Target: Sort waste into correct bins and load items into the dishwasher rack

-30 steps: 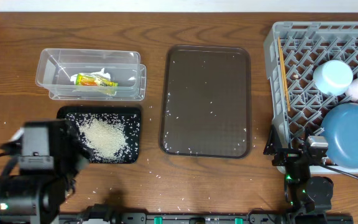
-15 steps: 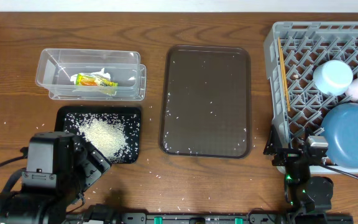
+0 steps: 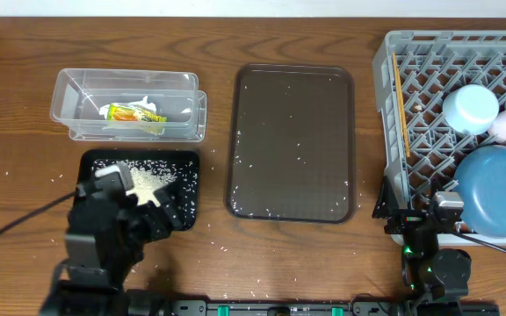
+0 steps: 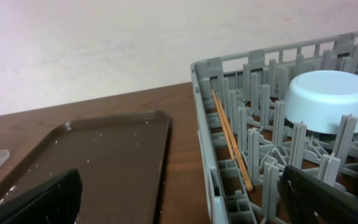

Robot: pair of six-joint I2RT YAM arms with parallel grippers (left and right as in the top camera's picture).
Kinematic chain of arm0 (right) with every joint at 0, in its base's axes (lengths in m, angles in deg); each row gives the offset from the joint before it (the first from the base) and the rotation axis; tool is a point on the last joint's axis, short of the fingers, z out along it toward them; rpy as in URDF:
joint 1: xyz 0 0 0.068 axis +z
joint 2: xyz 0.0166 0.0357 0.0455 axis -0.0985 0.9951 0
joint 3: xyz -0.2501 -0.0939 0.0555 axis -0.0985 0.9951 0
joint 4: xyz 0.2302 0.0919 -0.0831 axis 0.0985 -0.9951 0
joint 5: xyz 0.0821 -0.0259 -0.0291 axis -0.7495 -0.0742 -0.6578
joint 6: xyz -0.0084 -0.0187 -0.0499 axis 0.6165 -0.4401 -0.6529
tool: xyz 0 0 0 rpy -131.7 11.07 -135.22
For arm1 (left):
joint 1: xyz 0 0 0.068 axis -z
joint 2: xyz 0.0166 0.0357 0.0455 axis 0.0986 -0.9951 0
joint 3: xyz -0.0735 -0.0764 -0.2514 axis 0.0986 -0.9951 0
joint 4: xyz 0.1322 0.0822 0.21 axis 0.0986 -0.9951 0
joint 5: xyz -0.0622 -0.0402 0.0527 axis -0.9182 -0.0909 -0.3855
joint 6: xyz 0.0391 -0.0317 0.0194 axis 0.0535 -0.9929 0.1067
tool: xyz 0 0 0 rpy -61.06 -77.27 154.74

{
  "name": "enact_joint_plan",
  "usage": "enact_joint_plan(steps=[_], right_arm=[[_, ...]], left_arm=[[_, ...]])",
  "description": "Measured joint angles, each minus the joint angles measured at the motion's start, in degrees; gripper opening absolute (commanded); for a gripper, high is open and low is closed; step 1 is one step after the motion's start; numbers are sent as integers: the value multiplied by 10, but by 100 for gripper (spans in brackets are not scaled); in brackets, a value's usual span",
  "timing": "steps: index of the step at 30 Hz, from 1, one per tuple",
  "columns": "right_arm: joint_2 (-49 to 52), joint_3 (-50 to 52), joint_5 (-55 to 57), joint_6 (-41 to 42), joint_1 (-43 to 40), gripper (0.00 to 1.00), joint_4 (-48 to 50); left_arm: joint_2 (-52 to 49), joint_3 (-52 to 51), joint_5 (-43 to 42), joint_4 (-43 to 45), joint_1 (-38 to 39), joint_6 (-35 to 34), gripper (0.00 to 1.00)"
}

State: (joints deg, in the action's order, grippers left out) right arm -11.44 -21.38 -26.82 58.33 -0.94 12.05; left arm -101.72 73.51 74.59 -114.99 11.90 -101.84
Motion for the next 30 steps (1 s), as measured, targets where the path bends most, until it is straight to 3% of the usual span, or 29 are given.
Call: enact_joint_plan(steps=[8,17,30], right_arm=[[0,0,0,0,0,99,0],[0,0,0,0,0,99,0],[0,0,0,0,0,99,0]], left_arm=[[112,-222,-33,221,0,13,91],[219,-374,-46,411,-8,14,91],[289,-432,-42,485,-51,37,90]])
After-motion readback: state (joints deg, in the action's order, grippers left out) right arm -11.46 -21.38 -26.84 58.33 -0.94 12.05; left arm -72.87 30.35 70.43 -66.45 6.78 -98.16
